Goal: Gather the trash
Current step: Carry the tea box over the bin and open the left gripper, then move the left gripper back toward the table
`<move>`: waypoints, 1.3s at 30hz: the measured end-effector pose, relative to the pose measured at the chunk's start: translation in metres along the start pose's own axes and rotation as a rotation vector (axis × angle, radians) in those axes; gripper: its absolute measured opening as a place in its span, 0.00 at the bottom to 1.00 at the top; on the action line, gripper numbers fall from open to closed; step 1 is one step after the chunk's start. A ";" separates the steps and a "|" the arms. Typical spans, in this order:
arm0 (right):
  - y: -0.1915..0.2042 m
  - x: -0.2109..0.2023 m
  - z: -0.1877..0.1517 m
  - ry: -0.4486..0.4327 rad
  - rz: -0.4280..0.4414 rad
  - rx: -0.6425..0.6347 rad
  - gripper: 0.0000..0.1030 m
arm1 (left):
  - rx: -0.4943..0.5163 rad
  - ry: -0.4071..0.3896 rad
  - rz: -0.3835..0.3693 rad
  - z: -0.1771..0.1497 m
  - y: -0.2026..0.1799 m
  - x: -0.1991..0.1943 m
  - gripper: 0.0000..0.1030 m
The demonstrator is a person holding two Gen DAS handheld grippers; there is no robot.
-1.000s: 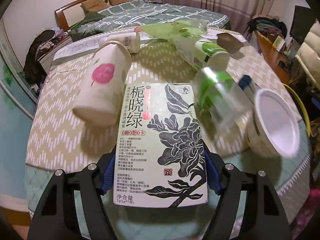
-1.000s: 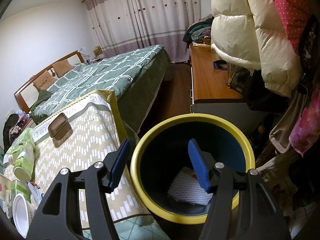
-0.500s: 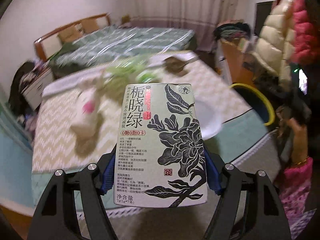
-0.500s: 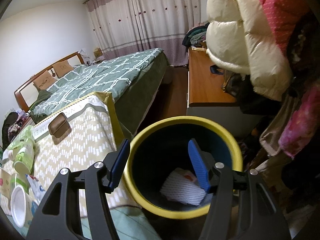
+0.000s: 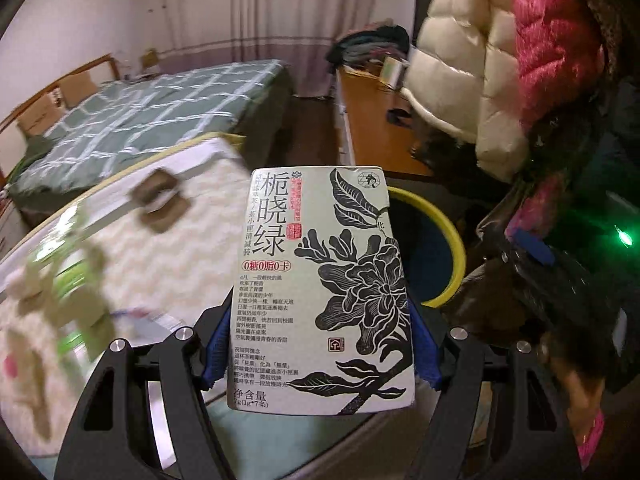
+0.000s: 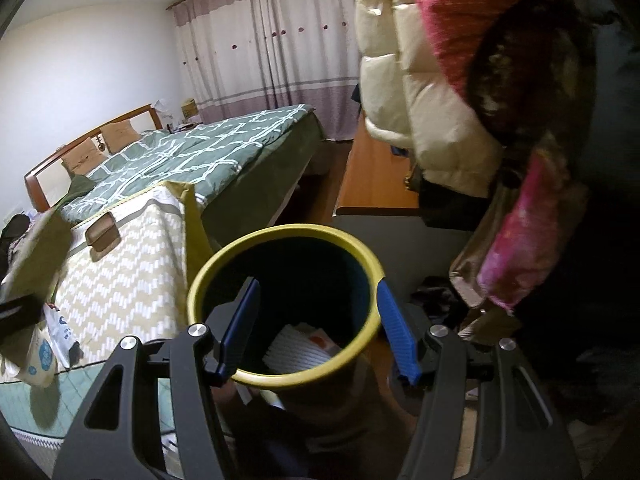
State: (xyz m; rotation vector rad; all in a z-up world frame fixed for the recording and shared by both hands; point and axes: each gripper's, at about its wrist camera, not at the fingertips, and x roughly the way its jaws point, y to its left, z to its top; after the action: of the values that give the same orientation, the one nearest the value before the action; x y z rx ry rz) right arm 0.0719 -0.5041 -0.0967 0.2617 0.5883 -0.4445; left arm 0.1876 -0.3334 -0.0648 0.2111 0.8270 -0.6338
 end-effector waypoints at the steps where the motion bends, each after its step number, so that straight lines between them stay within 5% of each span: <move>1: -0.004 -0.001 0.000 -0.004 -0.005 0.001 0.56 | 0.008 0.007 -0.007 0.007 -0.009 0.011 0.70; 14: -0.052 -0.011 0.000 -0.016 -0.059 0.059 0.57 | 0.032 0.107 -0.058 0.061 -0.071 0.124 0.71; 17: -0.053 -0.011 -0.002 -0.011 -0.065 0.059 0.59 | 0.034 0.091 -0.034 0.065 -0.077 0.136 0.91; 19: -0.052 -0.009 -0.002 -0.004 -0.063 0.060 0.59 | 0.041 0.067 -0.019 0.069 -0.080 0.136 0.92; 29: -0.025 -0.008 -0.004 0.013 -0.015 0.014 0.60 | 0.007 -0.083 -0.020 0.045 -0.043 0.022 0.95; 39: 0.046 -0.010 -0.013 0.039 0.109 -0.094 0.60 | -0.139 -0.216 0.181 -0.025 0.060 -0.107 0.95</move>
State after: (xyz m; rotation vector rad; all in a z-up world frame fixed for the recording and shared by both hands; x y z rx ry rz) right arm 0.0798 -0.4556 -0.0960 0.2123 0.6284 -0.3064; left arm 0.1544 -0.2280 -0.0058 0.0875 0.6326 -0.4188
